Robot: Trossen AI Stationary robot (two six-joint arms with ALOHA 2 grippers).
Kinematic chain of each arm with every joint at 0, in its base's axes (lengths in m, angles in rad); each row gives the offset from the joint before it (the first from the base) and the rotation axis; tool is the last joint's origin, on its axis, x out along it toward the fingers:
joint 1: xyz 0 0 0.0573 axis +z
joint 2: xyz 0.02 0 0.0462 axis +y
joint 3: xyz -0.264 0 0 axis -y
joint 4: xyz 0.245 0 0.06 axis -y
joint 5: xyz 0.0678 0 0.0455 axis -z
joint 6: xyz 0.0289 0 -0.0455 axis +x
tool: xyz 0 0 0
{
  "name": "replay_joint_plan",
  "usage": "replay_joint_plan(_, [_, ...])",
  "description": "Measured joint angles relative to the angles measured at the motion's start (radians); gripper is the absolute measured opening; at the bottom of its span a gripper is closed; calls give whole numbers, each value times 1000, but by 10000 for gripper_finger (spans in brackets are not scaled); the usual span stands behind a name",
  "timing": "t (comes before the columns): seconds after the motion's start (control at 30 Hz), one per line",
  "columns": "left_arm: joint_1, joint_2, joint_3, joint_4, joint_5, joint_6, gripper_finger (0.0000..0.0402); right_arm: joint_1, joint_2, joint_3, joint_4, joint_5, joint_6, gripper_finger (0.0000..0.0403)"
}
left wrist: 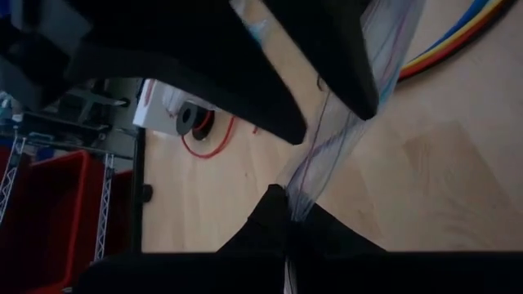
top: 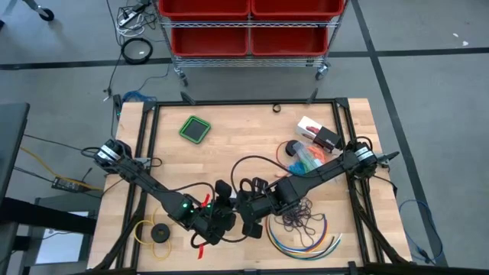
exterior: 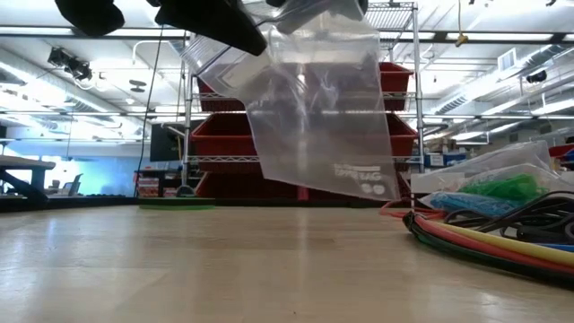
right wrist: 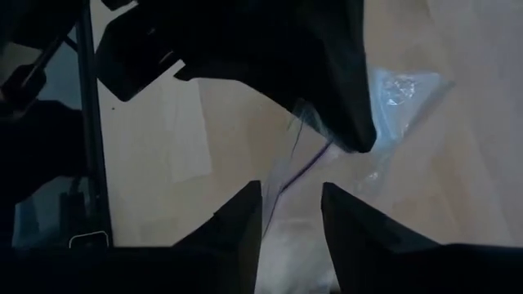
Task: Sort rubber bands
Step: Open the transparent zip bag
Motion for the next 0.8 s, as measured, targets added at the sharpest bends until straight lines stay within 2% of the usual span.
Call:
replay_joint_plan(0.2, [0,0,0,0,-10,0,4,0,0,0,-7,-1,1,92])
replay_joint_plan(0.43, [0,0,0,-6,-24,-1,4,0,0,0,-14,-1,-35,8])
replay_joint_plan(0.8, [0,0,0,-8,-25,-16,16,0,0,0,-26,11,-42,0])
